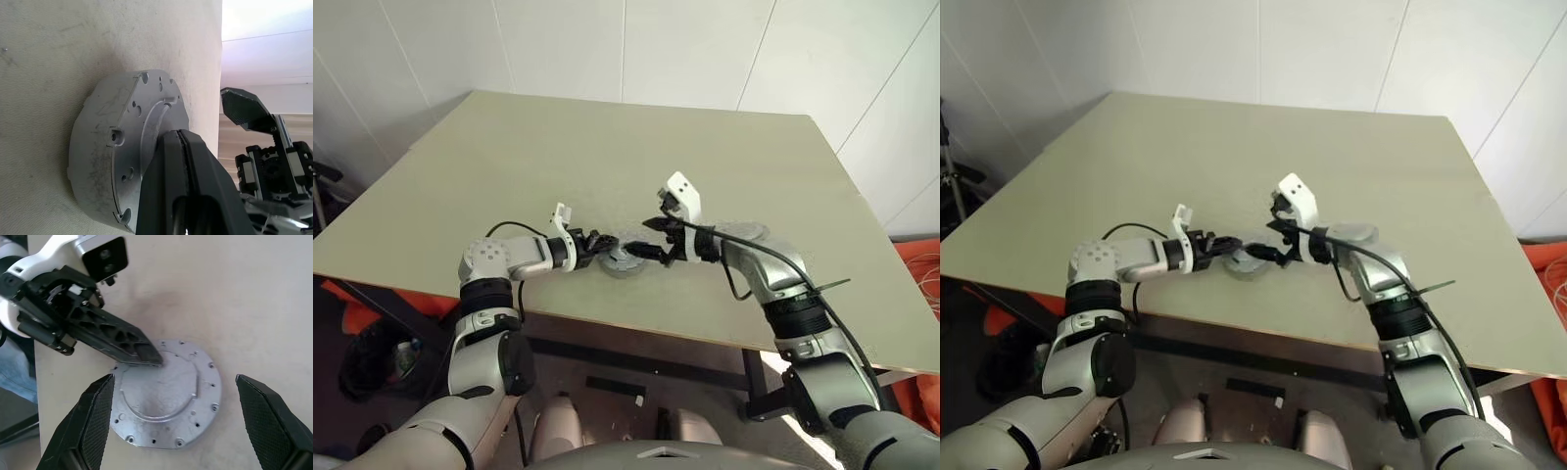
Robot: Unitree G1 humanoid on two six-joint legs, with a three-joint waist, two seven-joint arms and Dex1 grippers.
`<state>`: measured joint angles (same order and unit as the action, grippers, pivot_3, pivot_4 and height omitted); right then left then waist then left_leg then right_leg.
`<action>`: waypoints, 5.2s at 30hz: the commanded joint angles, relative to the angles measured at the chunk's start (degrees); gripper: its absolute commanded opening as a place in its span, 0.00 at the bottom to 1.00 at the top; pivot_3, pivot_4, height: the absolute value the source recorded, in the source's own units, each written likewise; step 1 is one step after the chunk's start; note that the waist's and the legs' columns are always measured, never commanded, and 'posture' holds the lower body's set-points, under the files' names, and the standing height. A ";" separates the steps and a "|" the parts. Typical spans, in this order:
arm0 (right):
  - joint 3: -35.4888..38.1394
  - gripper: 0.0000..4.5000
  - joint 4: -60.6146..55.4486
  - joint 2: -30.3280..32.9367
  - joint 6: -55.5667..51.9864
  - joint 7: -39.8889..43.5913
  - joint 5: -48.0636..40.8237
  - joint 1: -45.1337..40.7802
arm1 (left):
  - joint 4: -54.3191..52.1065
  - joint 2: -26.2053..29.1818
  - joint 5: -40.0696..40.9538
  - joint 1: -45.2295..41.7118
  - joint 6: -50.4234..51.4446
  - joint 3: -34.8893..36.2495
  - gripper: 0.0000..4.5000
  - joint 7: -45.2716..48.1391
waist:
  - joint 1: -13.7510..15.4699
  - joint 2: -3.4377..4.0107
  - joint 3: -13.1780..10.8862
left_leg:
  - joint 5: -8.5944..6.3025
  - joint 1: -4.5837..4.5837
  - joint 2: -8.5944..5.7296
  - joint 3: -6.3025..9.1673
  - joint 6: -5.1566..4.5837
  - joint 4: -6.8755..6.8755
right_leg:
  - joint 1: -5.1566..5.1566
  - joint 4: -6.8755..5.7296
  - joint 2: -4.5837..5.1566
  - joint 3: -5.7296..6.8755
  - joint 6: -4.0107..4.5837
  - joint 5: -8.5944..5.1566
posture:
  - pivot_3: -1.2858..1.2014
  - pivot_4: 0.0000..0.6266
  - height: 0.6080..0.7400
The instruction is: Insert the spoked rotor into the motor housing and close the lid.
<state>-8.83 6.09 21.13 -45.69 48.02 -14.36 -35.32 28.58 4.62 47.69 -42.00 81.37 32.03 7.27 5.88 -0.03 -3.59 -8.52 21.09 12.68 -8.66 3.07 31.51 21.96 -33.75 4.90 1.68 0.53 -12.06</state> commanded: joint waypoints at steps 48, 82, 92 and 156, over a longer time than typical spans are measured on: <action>20.87 1.00 26.74 -8.80 -30.38 -28.22 -6.99 -9.29 | -4.98 0.70 -0.15 2.43 0.63 0.42 0.00 -1.25 | 1.58 0.38 -0.12 | 0.13 -1.11 -0.18 0.10 0.24 -0.19 | -0.99 0.68 0.25 0.47 -0.53 -0.28 | 0.52 0.00 1.00; 27.20 1.00 19.37 -11.72 -37.34 -33.30 -9.84 -9.52 | -0.88 -1.76 -2.02 0.97 -0.43 2.29 0.00 -5.06 | 1.58 0.63 0.06 | -0.02 -1.19 0.00 0.15 0.01 -0.87 | -1.67 1.88 1.42 2.61 -0.72 -0.17 | 0.52 0.00 1.00; 36.63 1.00 19.93 -14.48 -46.18 -36.96 -8.97 -10.44 | -1.37 -1.31 -1.93 1.04 -0.54 2.56 0.00 -4.89 | 1.70 0.84 0.55 | 0.12 -1.09 -0.14 0.11 0.25 -0.89 | -1.27 0.87 1.33 2.01 -0.75 -0.13 | 0.52 0.00 1.00; 48.40 0.45 22.41 -22.63 -37.55 -46.19 -24.38 -14.10 | -2.09 0.02 -1.97 0.61 -1.92 1.64 0.00 -3.18 | 1.60 0.84 0.58 | 0.47 0.17 0.02 0.02 0.90 -0.47 | 0.22 -0.01 1.20 1.77 -0.38 0.14 | 0.52 0.00 1.00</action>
<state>38.83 28.88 -1.21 -83.07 2.13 -37.05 -47.08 26.57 4.73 45.67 -41.01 79.25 34.44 3.59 7.48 0.81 -3.02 -8.05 21.26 12.69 -8.63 3.97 31.04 22.18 -33.76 6.10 3.45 0.15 -11.92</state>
